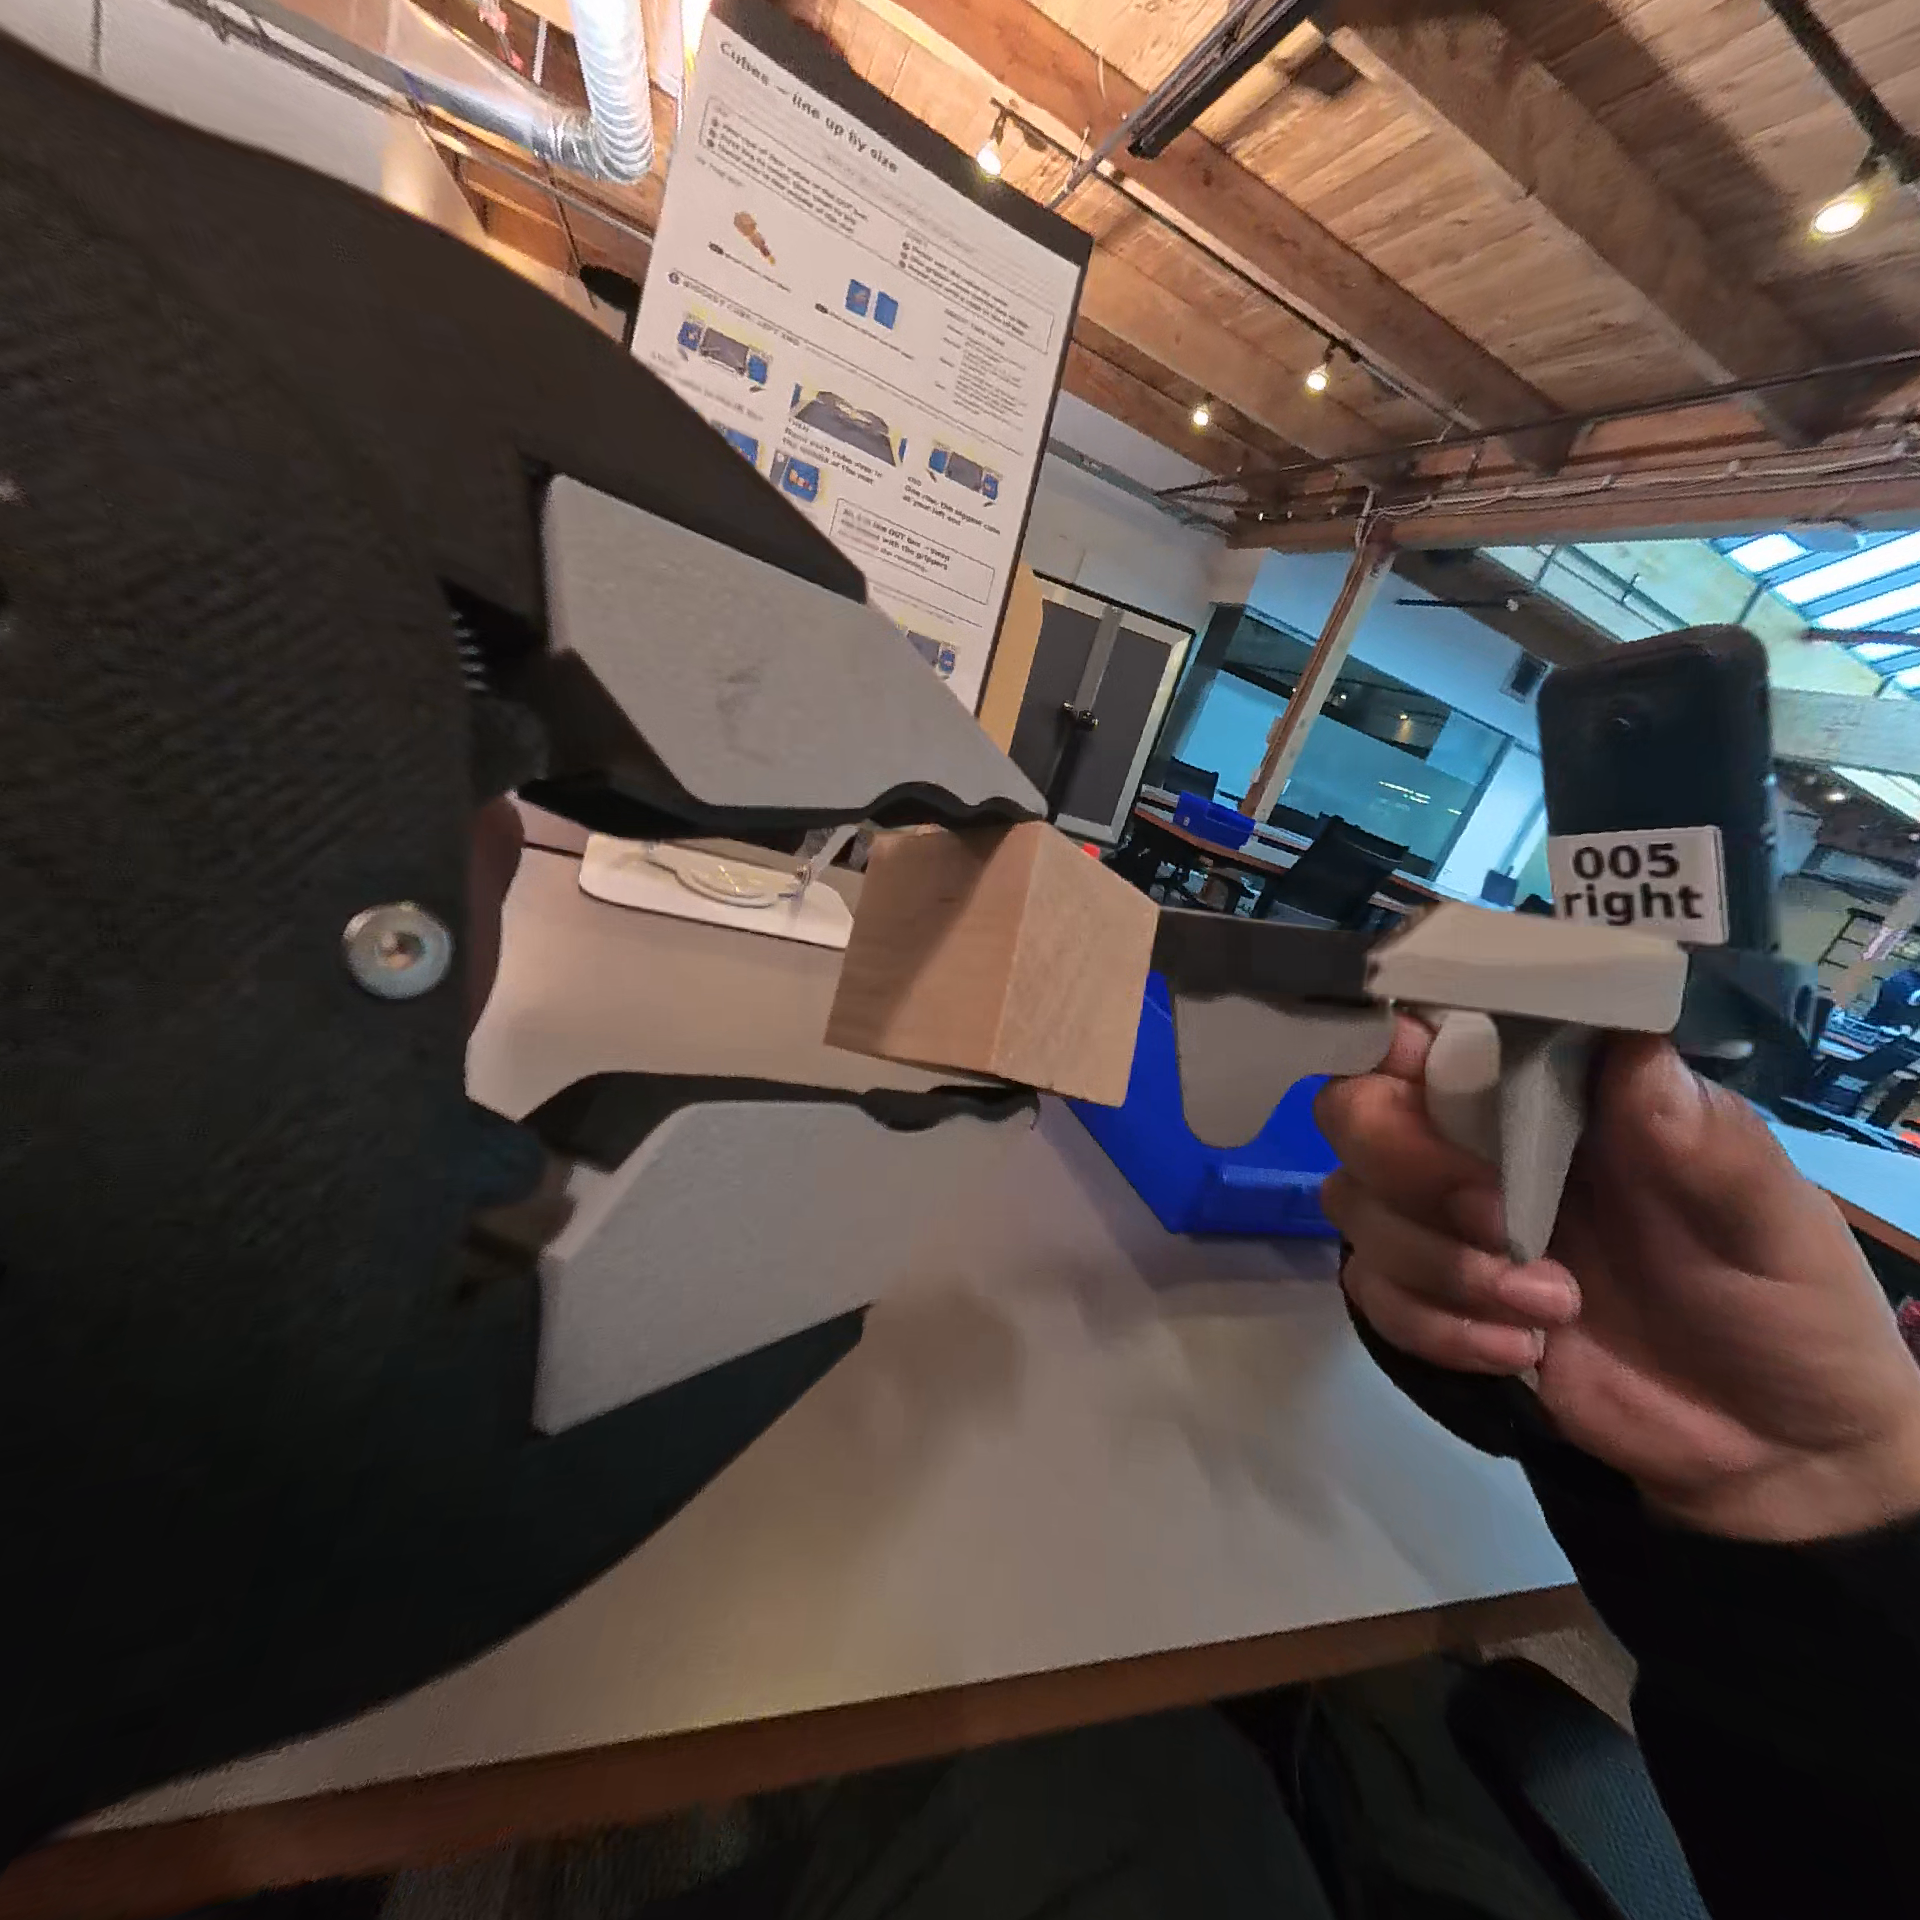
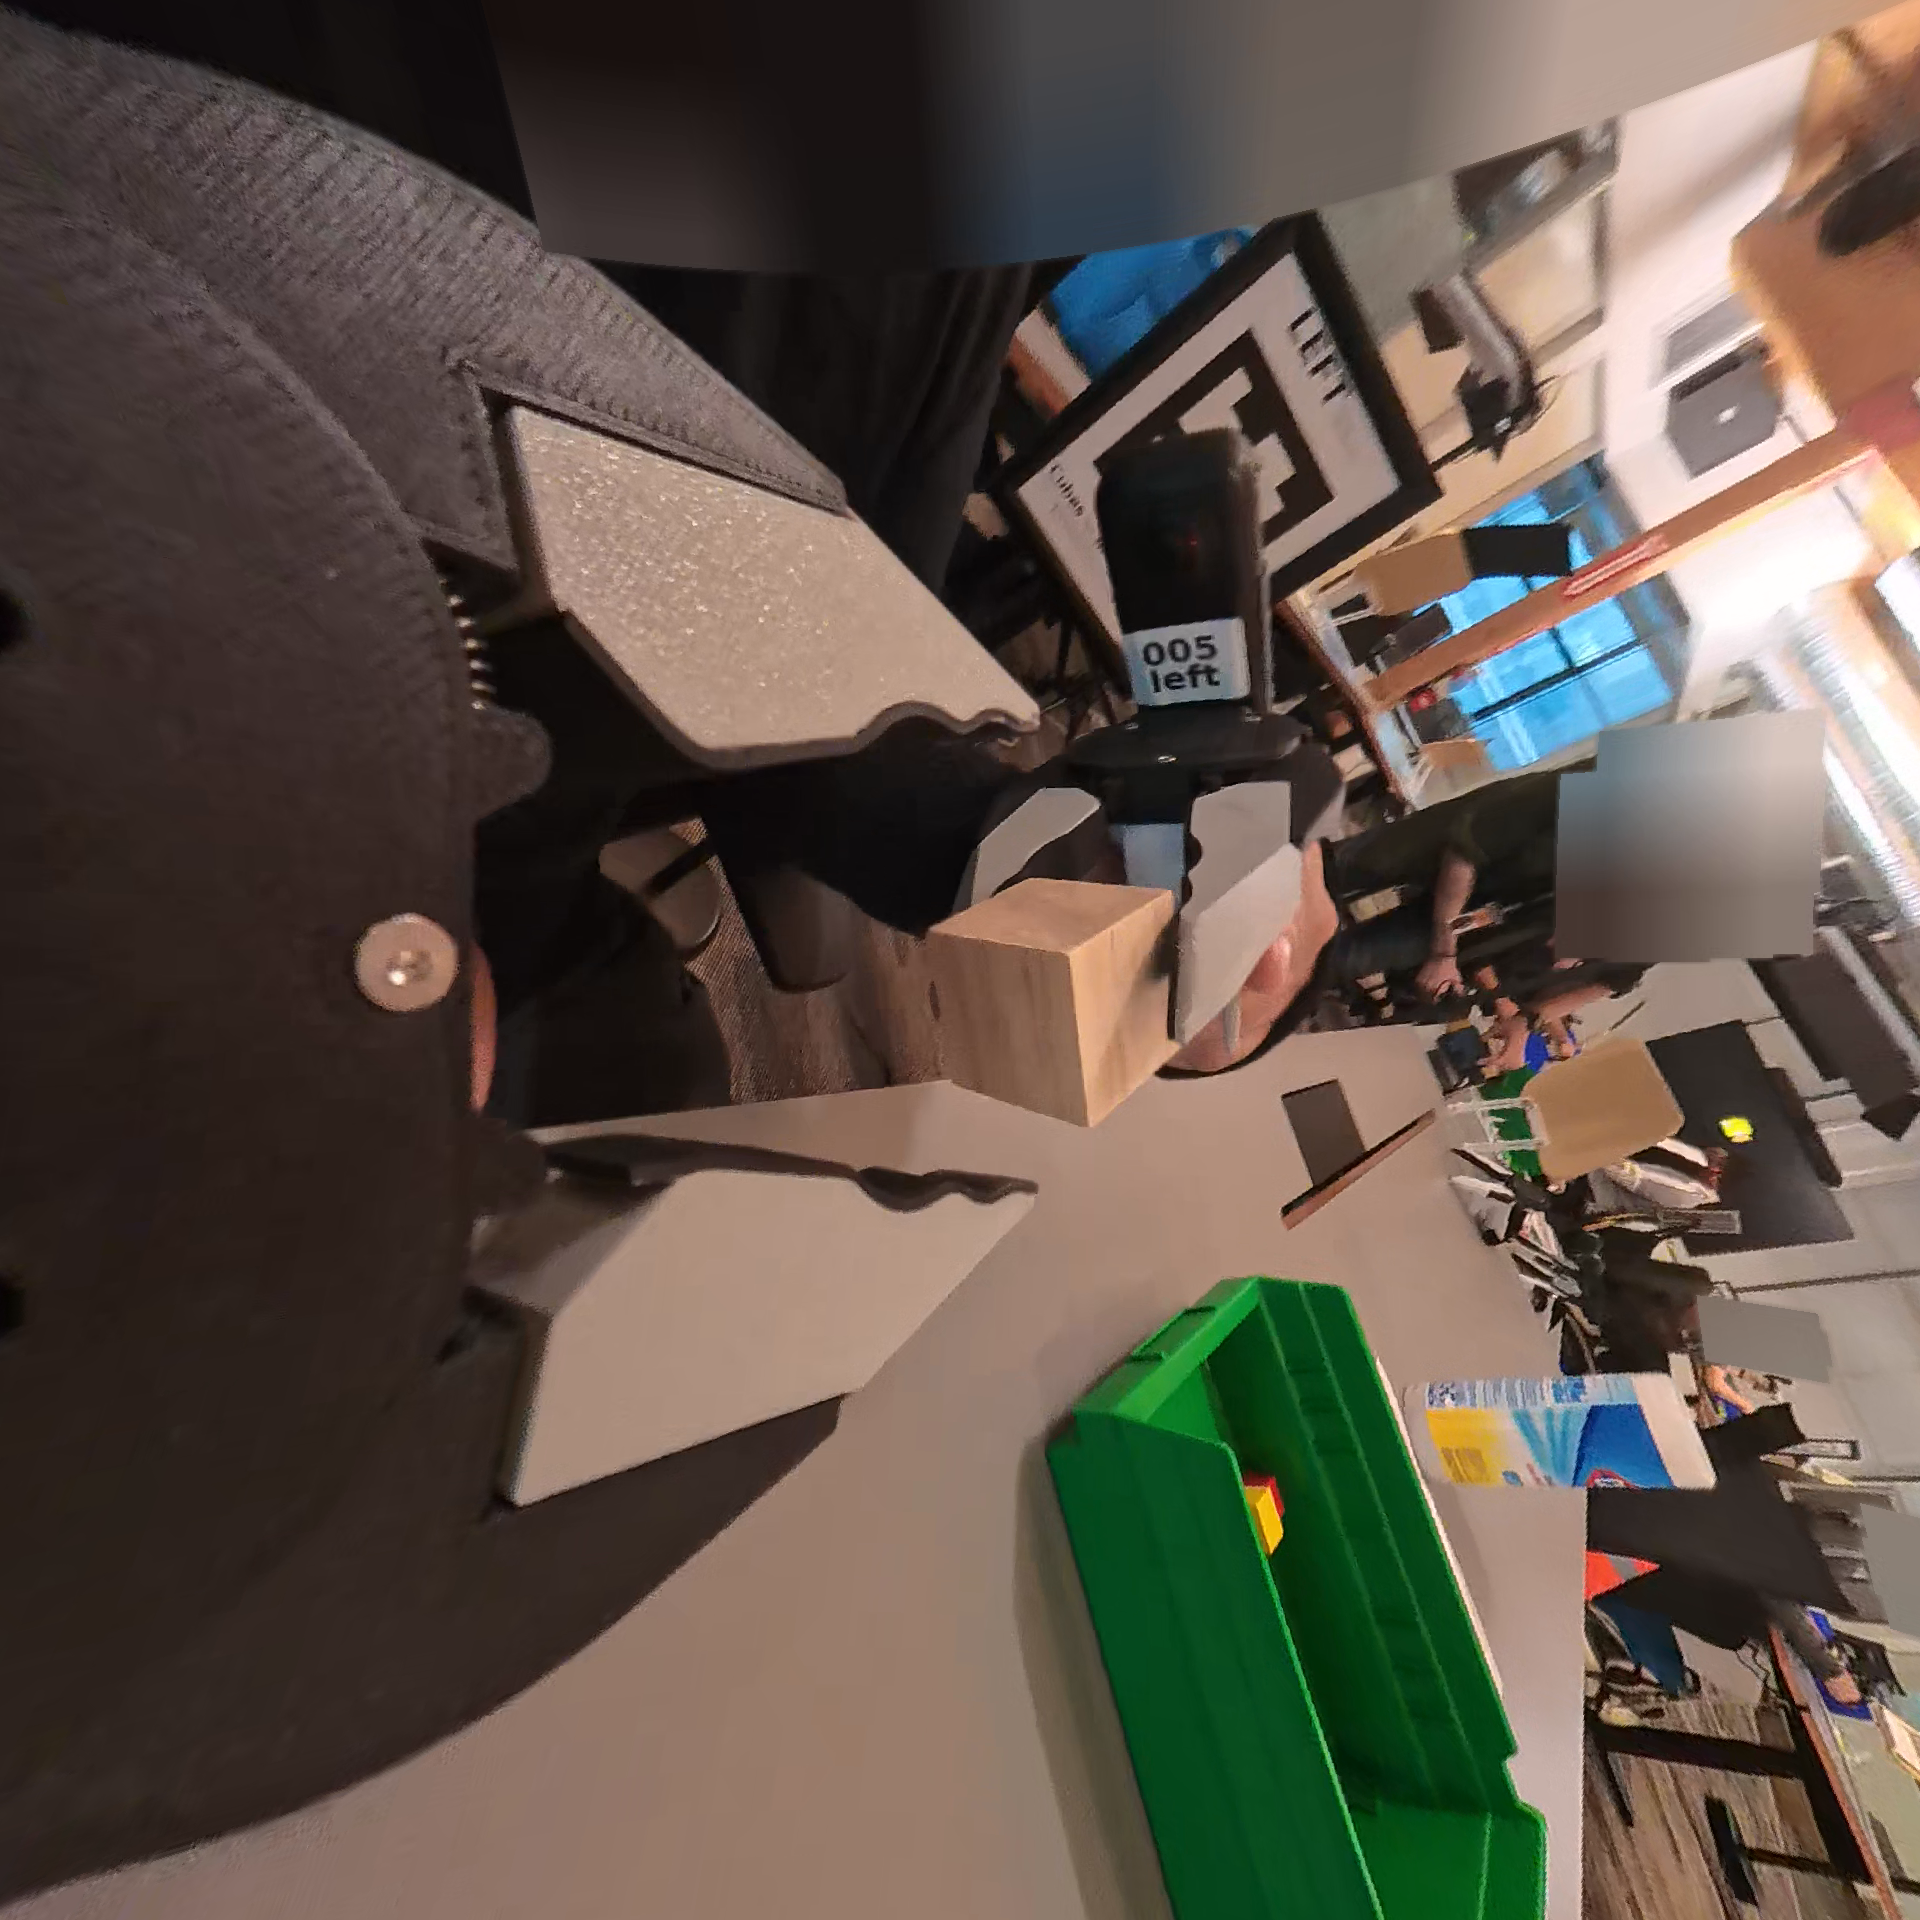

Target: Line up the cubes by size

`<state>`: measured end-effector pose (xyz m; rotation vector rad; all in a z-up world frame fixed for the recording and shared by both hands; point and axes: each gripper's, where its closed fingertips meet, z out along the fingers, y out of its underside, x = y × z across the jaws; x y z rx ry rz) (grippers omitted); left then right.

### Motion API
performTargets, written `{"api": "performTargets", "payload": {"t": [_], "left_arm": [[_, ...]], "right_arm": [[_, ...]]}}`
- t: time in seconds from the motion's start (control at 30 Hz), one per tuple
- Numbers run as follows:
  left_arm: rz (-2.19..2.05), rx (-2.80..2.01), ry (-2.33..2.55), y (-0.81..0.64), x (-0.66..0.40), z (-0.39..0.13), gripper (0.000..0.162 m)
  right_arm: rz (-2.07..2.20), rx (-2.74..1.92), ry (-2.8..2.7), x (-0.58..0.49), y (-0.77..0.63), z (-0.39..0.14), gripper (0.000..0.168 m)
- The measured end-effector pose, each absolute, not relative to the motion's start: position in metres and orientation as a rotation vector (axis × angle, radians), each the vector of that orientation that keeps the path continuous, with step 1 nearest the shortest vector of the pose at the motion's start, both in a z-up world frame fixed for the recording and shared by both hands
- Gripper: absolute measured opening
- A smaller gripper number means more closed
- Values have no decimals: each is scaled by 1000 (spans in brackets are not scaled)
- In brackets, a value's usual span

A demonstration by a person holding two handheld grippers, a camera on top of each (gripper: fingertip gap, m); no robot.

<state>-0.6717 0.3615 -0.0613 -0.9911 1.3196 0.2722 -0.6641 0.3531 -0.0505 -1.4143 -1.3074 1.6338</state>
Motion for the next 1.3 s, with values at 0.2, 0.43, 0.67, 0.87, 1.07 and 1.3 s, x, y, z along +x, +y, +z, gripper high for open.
{"api": "performTargets", "payload": {"t": [0.2,0.43,0.67,0.87,1.07,1.3], "left_arm": [[272,-993,1317,366,-670,-64,47],[259,-995,1324,370,-664,-69,47],[263,-964,1354,371,-647,-75,45],[268,-975,1367,372,-650,-78,45],[266,-989,1358,374,-650,-79,45],[271,-964,1369,372,-647,-78,45]], "right_arm": [[1714,-1429,-1305,-663,350,-52,81],[1645,-1443,-1343,-670,346,-61,84],[1624,-1492,-1318,-679,355,-74,69],[1629,-1504,-1292,-682,361,-79,56],[1652,-1519,-1270,-681,364,-79,56],[1739,-1530,-1271,-679,360,-80,56]]}}
